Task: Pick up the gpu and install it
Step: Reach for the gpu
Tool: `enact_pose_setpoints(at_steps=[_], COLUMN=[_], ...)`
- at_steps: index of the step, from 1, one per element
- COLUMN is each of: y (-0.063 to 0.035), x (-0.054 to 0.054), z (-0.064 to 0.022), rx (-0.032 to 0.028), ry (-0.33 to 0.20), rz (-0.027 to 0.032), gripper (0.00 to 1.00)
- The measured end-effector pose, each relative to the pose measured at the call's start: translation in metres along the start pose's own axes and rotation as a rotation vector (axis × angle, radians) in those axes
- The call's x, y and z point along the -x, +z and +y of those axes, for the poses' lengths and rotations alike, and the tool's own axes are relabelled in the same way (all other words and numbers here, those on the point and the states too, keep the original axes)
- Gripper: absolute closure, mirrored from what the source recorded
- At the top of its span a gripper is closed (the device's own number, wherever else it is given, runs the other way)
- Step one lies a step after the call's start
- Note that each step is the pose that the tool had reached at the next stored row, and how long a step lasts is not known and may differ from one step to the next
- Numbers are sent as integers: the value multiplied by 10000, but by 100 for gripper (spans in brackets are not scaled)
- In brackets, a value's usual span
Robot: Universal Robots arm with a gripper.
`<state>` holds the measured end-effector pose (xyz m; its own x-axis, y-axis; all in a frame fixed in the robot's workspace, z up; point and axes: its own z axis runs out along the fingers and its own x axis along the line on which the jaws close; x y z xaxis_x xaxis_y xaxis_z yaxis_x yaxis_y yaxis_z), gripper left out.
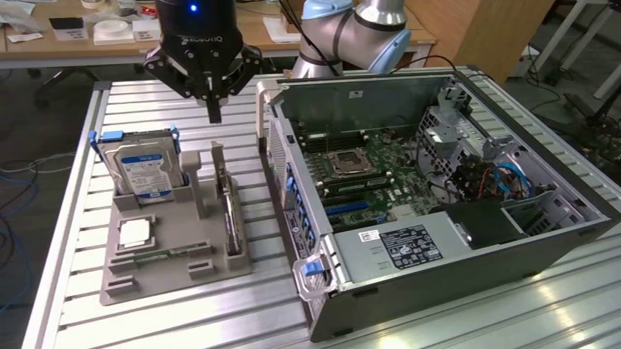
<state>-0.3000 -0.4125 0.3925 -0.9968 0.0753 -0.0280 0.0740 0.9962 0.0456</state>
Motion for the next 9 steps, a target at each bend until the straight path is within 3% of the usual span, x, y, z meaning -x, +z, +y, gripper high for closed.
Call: enact_pose_setpoints(at_steps=[9], y=[-1], x=[-7], z=[-23], rx=[1], ry=[-1], rz=[-1], gripper=[89])
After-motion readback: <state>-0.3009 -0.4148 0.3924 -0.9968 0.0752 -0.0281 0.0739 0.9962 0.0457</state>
